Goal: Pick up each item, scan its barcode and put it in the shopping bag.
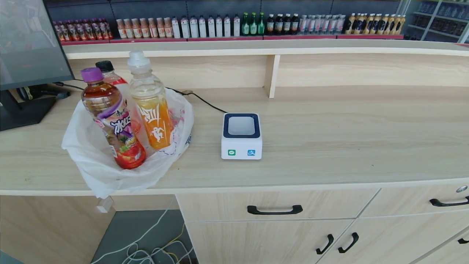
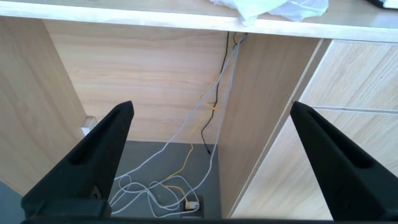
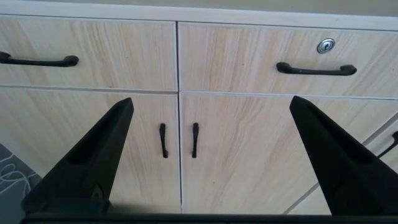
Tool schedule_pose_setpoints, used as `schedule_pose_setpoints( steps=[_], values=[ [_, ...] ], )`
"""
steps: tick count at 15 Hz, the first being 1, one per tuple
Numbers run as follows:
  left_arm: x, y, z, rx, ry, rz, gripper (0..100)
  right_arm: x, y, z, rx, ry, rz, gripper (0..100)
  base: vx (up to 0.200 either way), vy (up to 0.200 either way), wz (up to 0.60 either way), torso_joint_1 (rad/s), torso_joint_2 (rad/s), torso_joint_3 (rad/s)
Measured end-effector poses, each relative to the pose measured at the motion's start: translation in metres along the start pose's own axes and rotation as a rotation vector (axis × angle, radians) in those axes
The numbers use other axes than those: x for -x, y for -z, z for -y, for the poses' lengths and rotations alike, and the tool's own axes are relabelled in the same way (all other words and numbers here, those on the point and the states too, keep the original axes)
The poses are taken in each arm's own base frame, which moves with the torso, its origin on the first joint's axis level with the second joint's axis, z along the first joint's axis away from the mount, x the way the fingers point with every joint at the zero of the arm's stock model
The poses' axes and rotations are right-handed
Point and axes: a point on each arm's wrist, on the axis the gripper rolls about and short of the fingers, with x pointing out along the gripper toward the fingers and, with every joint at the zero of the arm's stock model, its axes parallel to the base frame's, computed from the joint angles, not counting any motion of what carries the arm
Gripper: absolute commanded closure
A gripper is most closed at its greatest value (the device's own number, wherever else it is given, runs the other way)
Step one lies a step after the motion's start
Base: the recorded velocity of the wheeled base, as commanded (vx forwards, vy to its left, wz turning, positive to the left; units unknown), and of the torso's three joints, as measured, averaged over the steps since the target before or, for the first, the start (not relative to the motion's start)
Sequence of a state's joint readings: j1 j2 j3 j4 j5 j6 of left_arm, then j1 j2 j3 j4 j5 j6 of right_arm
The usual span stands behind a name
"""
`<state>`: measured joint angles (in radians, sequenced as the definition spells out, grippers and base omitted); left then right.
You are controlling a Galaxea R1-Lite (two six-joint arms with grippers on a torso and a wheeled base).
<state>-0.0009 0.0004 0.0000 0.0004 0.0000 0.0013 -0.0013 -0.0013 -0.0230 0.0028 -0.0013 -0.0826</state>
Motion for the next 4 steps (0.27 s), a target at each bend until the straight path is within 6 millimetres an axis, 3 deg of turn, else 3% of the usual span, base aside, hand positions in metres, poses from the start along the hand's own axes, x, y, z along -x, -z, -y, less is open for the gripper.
schedule_pose_setpoints(
  steps=[4],
  values=[
    [0.0,0.0,0.0,0.0,0.0,0.0,0,0.0,0.0005,-0.0001,0.001,-0.004,-0.005,0,0.0,0.0,0.0,0.0,0.0,0.0]
  ],
)
